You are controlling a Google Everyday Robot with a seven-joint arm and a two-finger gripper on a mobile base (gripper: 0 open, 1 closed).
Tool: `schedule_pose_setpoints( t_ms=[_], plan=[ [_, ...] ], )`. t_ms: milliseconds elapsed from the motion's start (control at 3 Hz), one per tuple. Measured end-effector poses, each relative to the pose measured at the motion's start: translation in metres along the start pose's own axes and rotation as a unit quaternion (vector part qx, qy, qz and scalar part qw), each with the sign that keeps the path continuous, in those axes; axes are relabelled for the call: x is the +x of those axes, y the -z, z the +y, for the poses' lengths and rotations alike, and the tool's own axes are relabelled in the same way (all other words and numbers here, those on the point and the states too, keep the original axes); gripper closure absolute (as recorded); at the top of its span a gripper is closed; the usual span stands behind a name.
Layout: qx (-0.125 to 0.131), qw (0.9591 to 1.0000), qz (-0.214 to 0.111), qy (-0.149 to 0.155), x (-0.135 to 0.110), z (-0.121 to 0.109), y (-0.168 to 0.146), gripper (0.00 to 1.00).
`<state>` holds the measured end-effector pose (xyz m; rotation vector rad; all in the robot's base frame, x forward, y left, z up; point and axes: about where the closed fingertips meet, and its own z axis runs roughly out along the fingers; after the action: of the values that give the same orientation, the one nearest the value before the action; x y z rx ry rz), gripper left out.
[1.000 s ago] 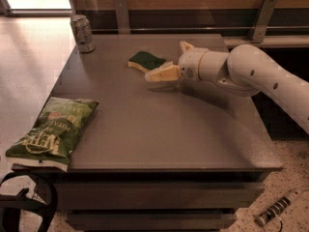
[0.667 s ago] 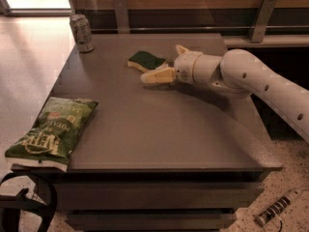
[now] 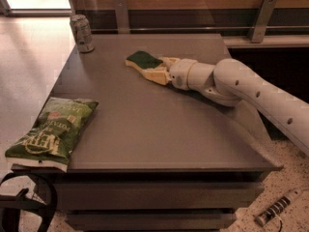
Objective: Pick sponge
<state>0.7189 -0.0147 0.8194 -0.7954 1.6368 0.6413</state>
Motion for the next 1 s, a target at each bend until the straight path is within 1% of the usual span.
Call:
schedule_pose_setpoints(
  t_ms=[667, 1000],
  plan=[
    [-0.003, 1.0000, 0.000, 0.001, -0.0013, 0.0033, -0.0030, 0.90],
    [-0.005, 1.0000, 0.000, 0.001, -0.0016, 0.0049, -0.0046, 1.00]
  ],
)
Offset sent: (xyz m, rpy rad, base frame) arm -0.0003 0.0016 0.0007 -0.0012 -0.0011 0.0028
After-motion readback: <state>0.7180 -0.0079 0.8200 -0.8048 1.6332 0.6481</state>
